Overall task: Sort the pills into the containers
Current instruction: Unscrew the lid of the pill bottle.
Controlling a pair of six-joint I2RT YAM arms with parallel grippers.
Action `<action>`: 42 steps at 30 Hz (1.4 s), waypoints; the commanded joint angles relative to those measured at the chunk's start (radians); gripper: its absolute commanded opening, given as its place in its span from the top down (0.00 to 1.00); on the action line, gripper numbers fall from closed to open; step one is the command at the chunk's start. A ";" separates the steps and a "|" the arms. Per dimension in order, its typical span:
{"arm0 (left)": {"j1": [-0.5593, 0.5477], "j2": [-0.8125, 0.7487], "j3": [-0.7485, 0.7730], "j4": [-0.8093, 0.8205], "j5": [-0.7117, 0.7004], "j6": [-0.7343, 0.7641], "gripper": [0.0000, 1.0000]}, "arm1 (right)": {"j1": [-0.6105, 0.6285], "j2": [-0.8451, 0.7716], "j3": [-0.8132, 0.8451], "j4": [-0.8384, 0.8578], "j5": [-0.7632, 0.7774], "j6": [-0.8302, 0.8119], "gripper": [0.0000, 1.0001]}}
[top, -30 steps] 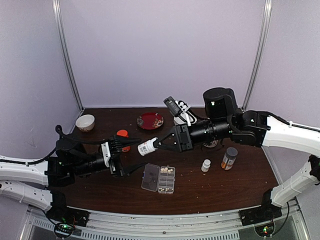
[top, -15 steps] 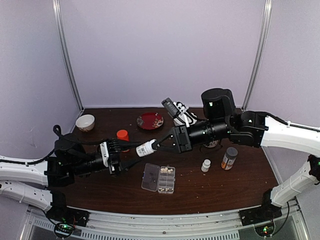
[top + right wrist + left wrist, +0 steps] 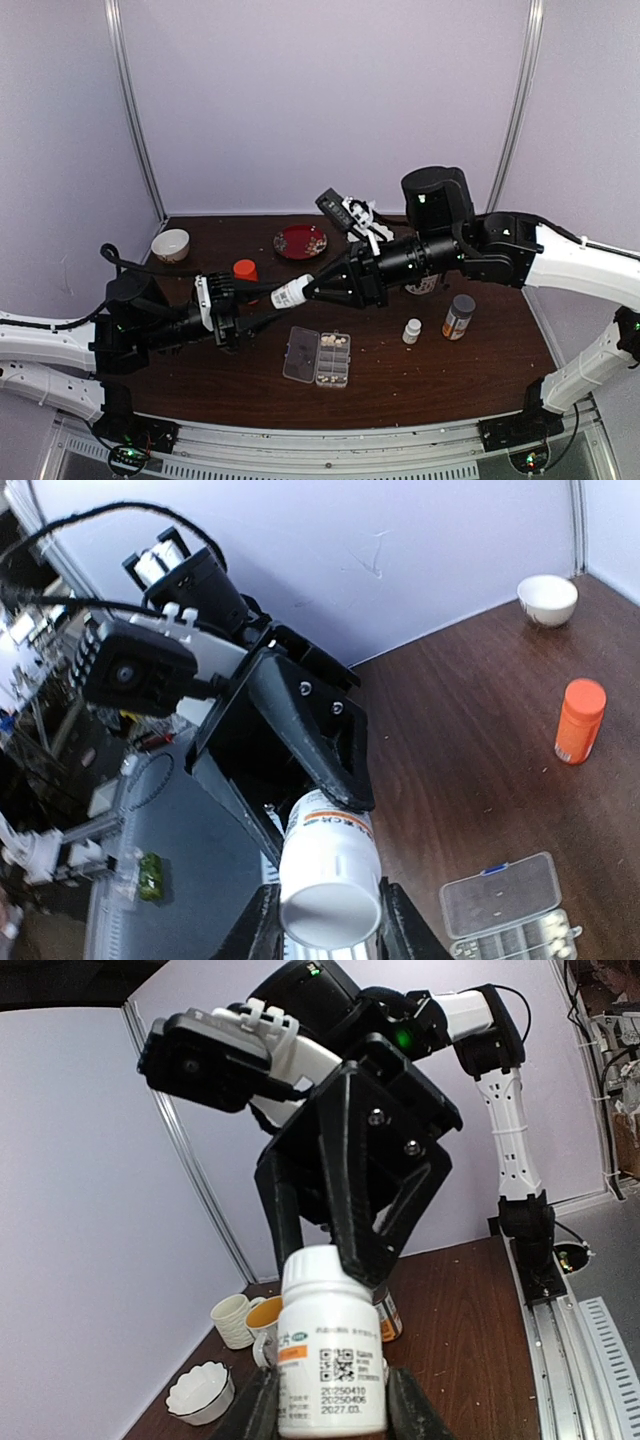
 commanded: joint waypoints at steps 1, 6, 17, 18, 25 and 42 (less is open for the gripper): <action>0.003 0.010 0.011 0.092 0.040 -0.076 0.90 | 0.027 0.047 0.091 -0.123 -0.024 -0.365 0.88; 0.003 0.005 0.000 0.105 0.066 -0.107 0.91 | 0.031 0.022 0.068 -0.185 -0.058 -0.869 0.85; 0.003 0.036 0.023 0.113 0.111 -0.221 0.91 | 0.038 0.014 0.073 -0.183 0.005 -1.893 0.93; 0.004 0.037 0.022 0.115 0.113 -0.225 0.91 | 0.047 0.007 0.057 -0.181 0.047 -1.999 0.91; 0.003 0.022 -0.018 0.156 0.112 -0.226 0.91 | 0.070 -0.039 0.031 -0.109 0.138 -2.107 0.54; 0.003 -0.028 -0.019 0.095 0.098 -0.136 0.92 | 0.068 -0.362 -0.250 0.252 0.361 -0.335 0.00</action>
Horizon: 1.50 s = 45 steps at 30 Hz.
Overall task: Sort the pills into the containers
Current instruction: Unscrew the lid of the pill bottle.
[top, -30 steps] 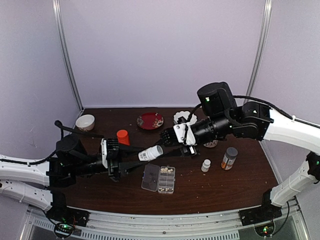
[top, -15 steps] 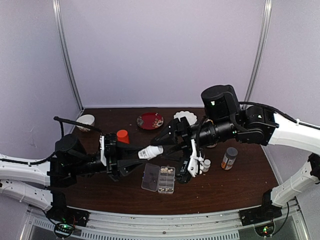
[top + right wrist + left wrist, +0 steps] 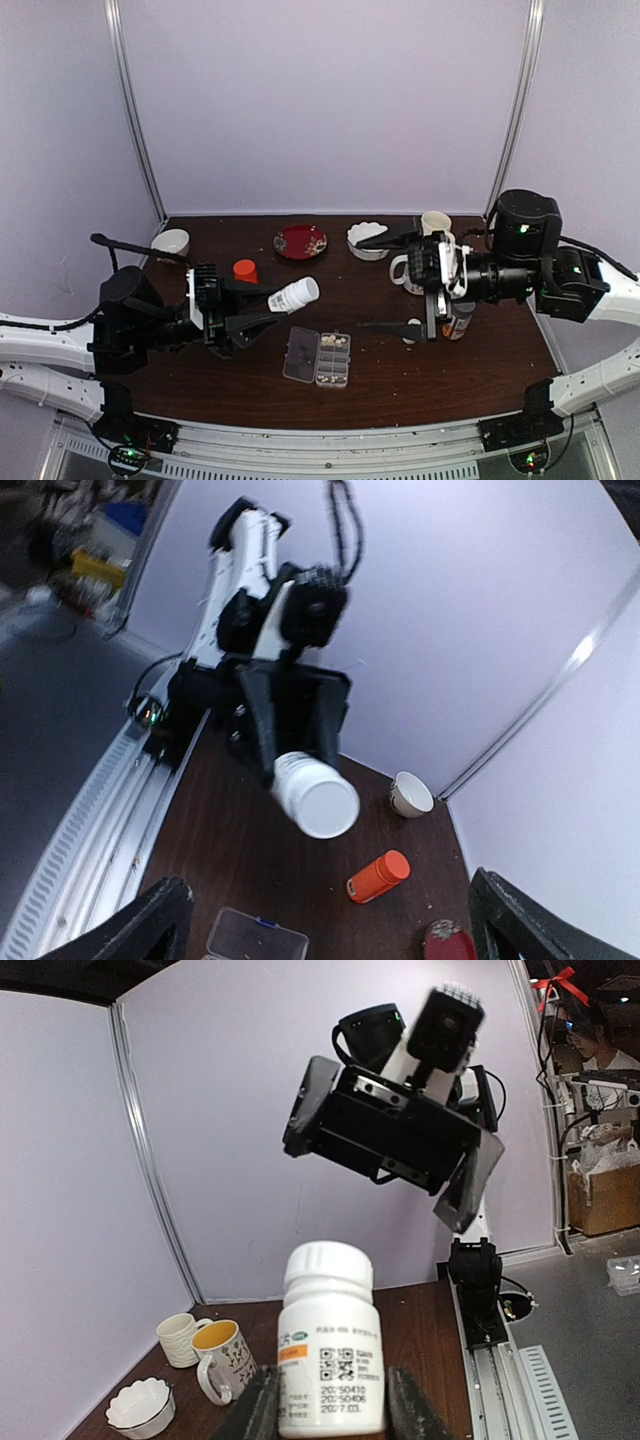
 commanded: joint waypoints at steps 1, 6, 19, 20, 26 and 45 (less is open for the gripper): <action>0.001 -0.016 -0.010 0.030 -0.011 0.038 0.92 | -0.001 -0.005 0.054 0.041 0.238 0.752 0.00; 0.001 -0.005 -0.005 0.036 -0.018 0.058 0.92 | 0.001 0.065 0.181 -0.153 0.192 1.022 0.00; 0.001 0.013 0.028 -0.018 -0.009 0.097 0.92 | 0.005 0.259 0.367 -0.369 0.049 1.328 0.39; 0.002 0.012 0.027 -0.019 -0.009 0.097 0.92 | 0.007 0.264 0.368 -0.360 0.043 1.331 0.41; 0.002 0.005 0.023 -0.025 -0.009 0.097 0.92 | 0.011 0.311 0.406 -0.376 0.025 1.320 0.46; 0.001 -0.016 0.000 -0.019 -0.009 0.099 0.92 | 0.039 0.392 0.476 -0.430 0.019 1.270 0.77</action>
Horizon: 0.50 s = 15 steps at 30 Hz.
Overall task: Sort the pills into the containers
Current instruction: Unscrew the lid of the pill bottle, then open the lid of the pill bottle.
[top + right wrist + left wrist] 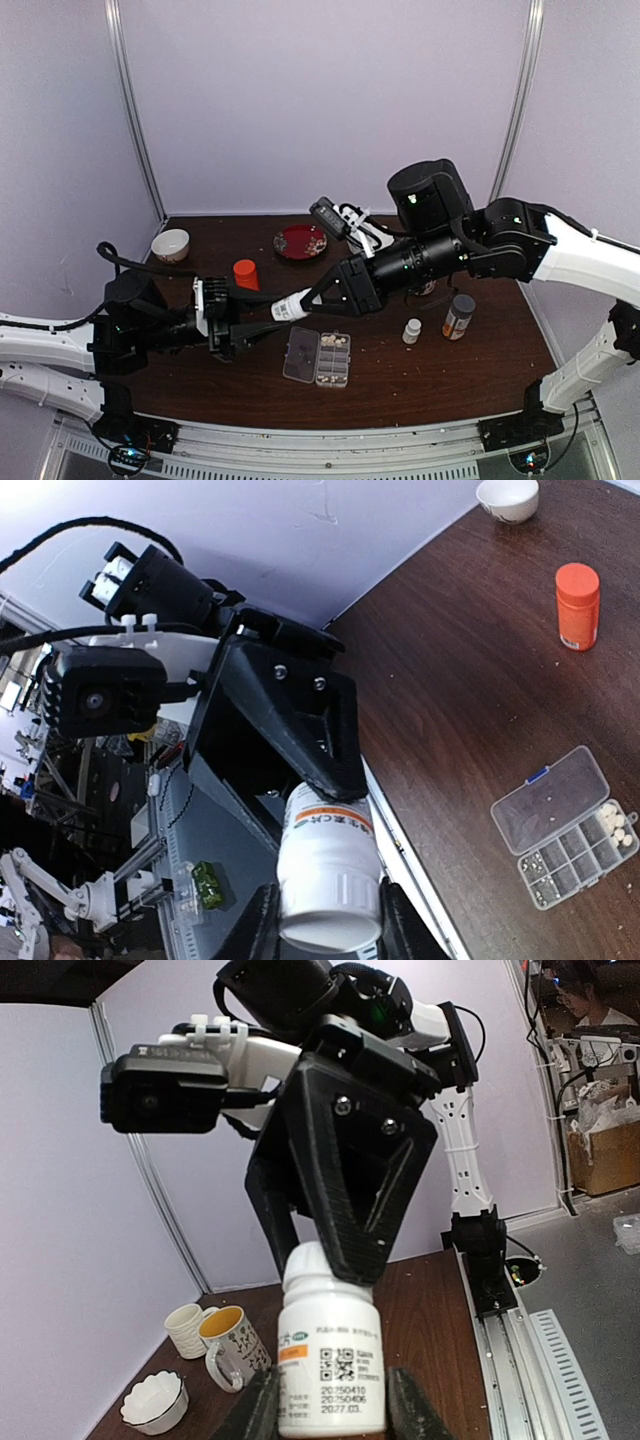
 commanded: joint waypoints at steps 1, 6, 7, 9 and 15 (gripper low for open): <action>0.002 -0.015 -0.001 0.050 -0.011 0.007 0.92 | 0.010 0.011 0.042 -0.031 -0.005 -0.030 0.80; 0.002 -0.016 -0.008 0.058 -0.009 -0.007 0.92 | 0.025 0.006 0.065 -0.093 -0.006 -0.282 0.82; 0.001 -0.013 -0.008 0.062 -0.005 -0.009 0.93 | 0.033 0.004 0.064 -0.106 0.019 -0.385 0.83; 0.001 -0.007 -0.005 0.066 0.003 -0.014 0.93 | 0.039 0.005 0.081 -0.133 0.016 -0.575 0.83; 0.001 0.007 -0.011 0.092 0.006 -0.047 0.93 | 0.060 -0.023 0.072 -0.119 0.082 -1.149 0.90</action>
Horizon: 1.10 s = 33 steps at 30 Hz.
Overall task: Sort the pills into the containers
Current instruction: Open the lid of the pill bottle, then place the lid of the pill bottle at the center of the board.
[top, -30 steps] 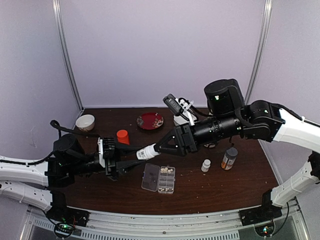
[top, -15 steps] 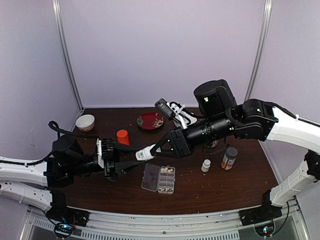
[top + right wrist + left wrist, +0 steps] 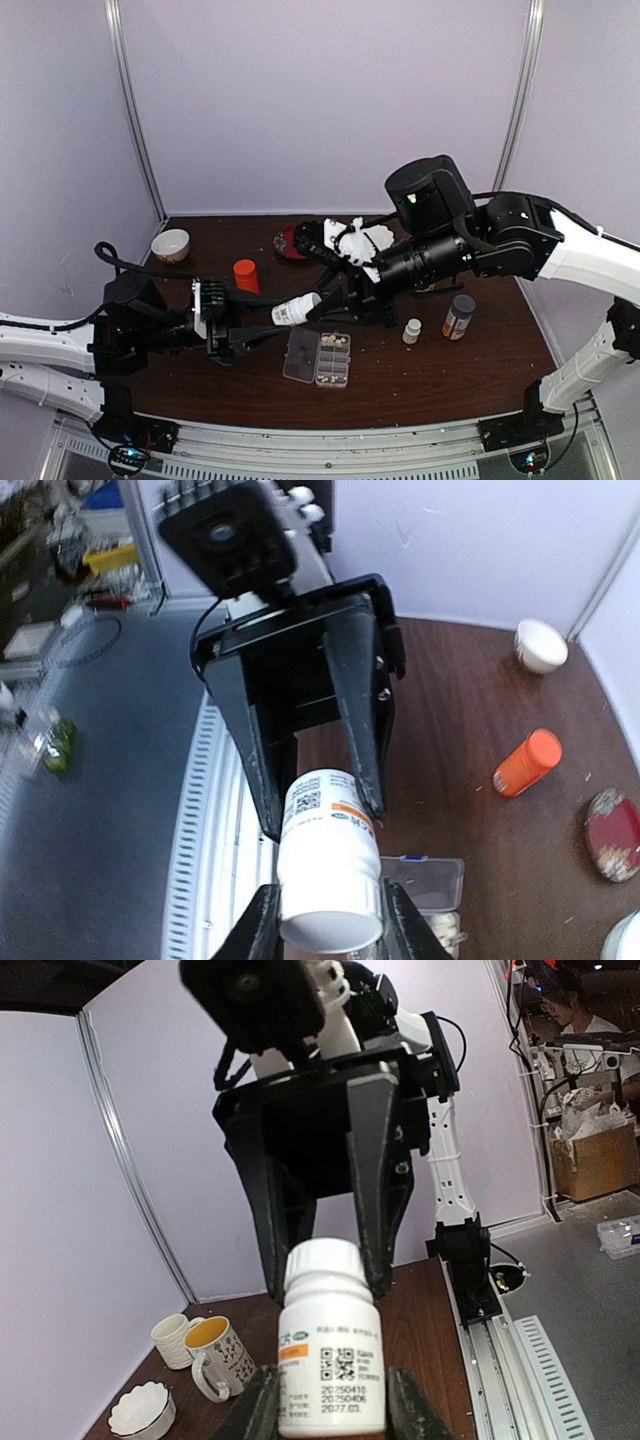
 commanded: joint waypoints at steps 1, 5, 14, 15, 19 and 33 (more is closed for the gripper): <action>0.009 0.006 -0.018 0.088 -0.030 -0.048 0.93 | 0.025 -0.045 -0.004 -0.009 0.061 -0.538 0.92; 0.008 0.010 -0.041 0.118 -0.037 -0.075 0.93 | 0.025 -0.063 -0.025 0.025 0.099 -0.711 0.96; 0.009 0.041 -0.066 0.109 -0.088 -0.139 0.94 | 0.028 -0.256 -0.292 0.287 0.202 -0.808 0.97; 0.008 0.042 -0.069 0.097 -0.100 -0.139 0.94 | 0.029 -0.279 -0.325 0.310 0.207 -0.778 0.97; 0.008 0.056 -0.088 0.051 -0.137 -0.139 0.95 | 0.030 -0.333 -0.435 0.346 0.208 -0.590 1.00; 0.016 0.145 -0.189 0.032 -0.231 -0.152 1.00 | 0.028 -0.261 -0.716 0.508 0.297 0.157 1.00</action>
